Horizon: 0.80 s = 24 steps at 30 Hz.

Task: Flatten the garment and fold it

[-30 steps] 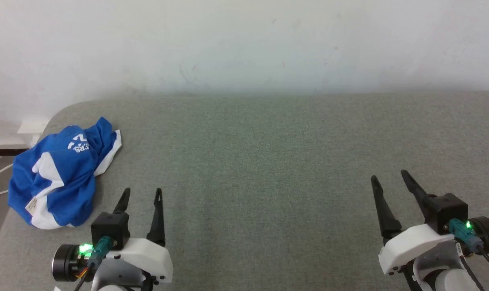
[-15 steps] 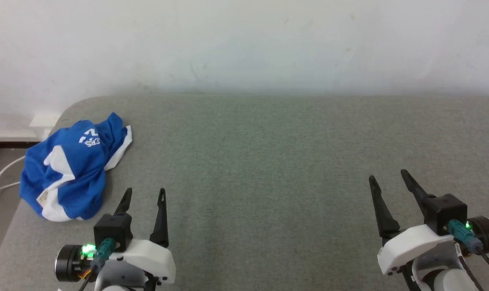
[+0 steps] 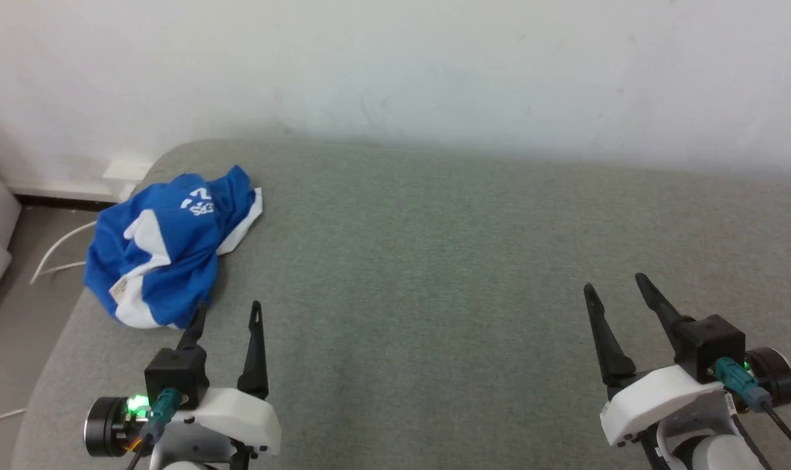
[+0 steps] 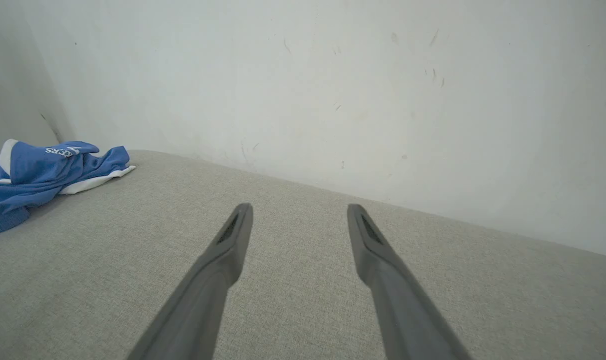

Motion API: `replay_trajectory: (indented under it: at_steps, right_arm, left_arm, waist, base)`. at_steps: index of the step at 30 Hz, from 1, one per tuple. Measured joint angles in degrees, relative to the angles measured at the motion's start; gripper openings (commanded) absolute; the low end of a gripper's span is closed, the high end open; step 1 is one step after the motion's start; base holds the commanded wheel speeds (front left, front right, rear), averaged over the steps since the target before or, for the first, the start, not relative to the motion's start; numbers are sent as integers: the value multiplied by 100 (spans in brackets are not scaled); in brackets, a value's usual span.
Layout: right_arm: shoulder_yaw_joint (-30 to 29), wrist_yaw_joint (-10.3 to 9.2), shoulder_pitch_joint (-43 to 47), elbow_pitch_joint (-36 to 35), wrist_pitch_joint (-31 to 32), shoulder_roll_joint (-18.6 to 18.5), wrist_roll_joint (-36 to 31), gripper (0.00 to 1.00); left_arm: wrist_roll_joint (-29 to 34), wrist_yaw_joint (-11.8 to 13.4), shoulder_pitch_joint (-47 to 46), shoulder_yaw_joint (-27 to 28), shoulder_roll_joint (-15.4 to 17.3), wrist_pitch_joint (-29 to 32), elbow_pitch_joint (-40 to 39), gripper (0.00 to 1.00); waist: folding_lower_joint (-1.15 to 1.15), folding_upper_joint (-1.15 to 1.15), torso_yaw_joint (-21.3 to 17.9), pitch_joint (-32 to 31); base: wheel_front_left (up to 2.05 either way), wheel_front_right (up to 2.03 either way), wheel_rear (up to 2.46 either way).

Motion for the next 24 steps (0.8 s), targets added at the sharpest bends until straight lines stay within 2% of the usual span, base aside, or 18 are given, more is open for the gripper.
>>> replay_trajectory:
  at_steps: [24]
  right_arm:
    - [342, 1, -82, 60, -132, 0, 134, 100]
  left_arm:
    - [-218, 203, 49, -60, 169, -246, -42, 100]
  waist:
    - [0, 0, 831, -26]
  base:
    - [0, 0, 0]
